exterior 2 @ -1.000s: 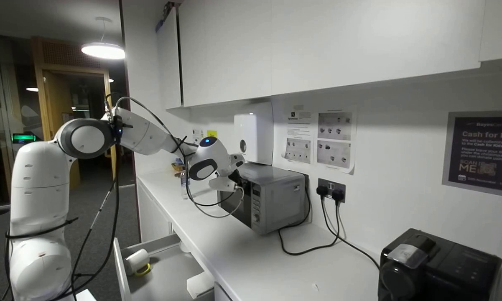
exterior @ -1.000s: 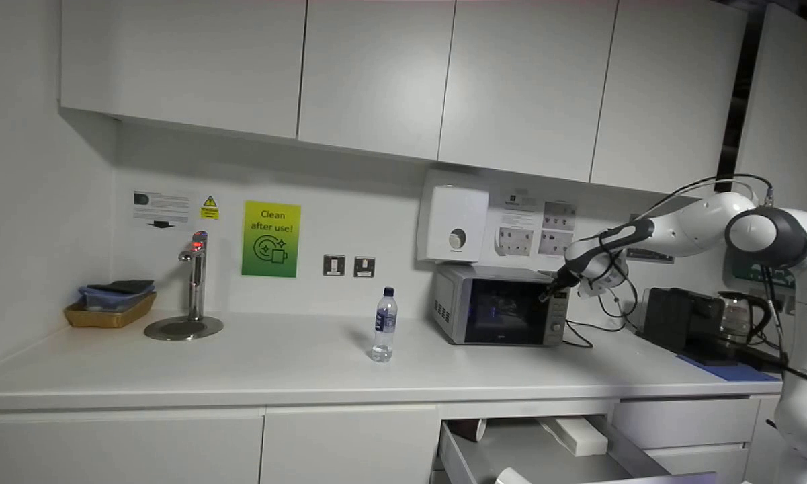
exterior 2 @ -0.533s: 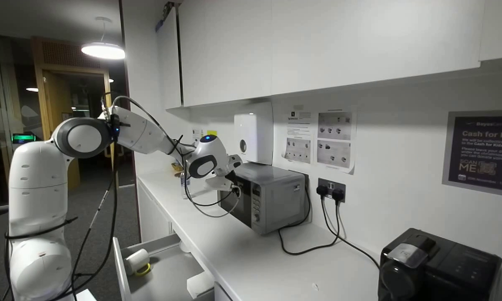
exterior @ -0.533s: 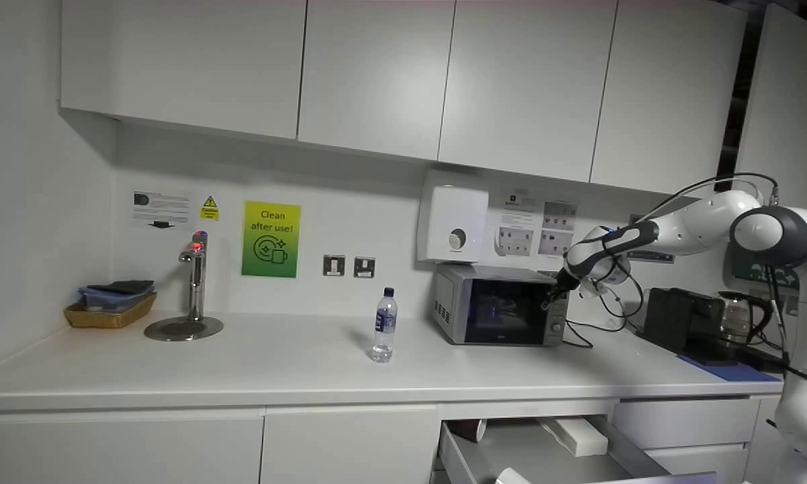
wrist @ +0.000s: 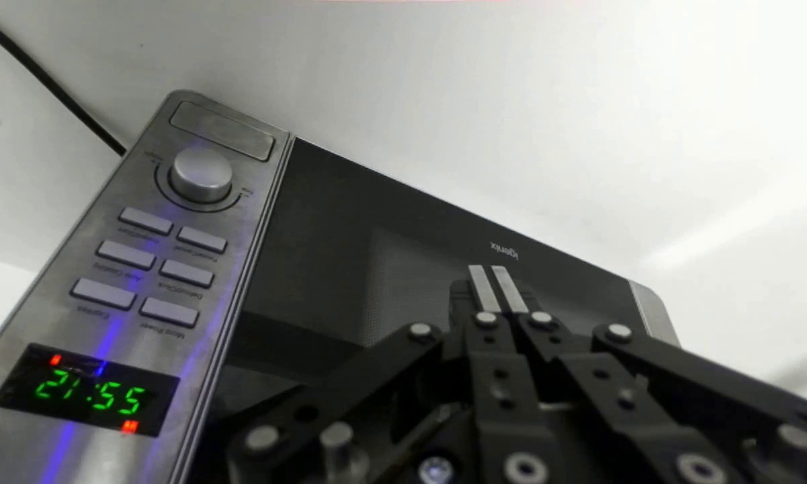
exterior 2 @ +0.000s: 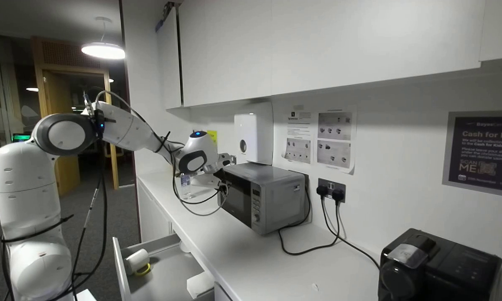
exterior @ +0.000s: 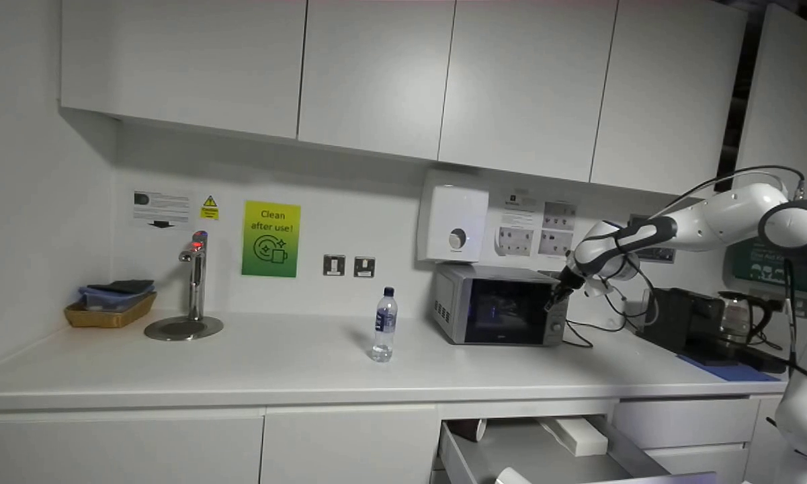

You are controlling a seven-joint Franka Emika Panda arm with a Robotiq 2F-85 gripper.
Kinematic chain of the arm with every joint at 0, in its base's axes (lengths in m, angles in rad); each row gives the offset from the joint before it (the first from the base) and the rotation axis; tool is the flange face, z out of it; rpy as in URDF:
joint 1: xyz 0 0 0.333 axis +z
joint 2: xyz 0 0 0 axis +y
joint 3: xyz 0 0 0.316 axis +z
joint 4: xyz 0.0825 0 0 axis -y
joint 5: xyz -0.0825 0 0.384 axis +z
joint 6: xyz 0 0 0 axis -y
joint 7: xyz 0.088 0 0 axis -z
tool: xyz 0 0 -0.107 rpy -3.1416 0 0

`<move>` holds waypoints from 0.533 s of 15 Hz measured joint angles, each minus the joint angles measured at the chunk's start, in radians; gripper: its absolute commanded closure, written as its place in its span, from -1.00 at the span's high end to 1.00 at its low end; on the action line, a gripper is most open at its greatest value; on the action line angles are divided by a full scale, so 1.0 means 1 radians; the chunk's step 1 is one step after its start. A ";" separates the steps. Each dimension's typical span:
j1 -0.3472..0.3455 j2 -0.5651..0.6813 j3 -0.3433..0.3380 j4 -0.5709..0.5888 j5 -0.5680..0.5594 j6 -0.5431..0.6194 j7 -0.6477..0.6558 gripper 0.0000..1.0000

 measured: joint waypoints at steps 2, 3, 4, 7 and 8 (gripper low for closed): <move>0.007 -0.047 0.000 -0.042 -0.003 -0.010 0.026 -1.00; 0.009 -0.071 0.000 -0.064 -0.005 -0.015 0.039 -1.00; 0.011 -0.097 0.000 -0.088 -0.006 -0.018 0.051 -1.00; 0.019 -0.175 0.000 -0.156 -0.007 -0.020 0.084 -1.00; 0.022 -0.202 0.000 -0.179 -0.007 -0.021 0.093 -1.00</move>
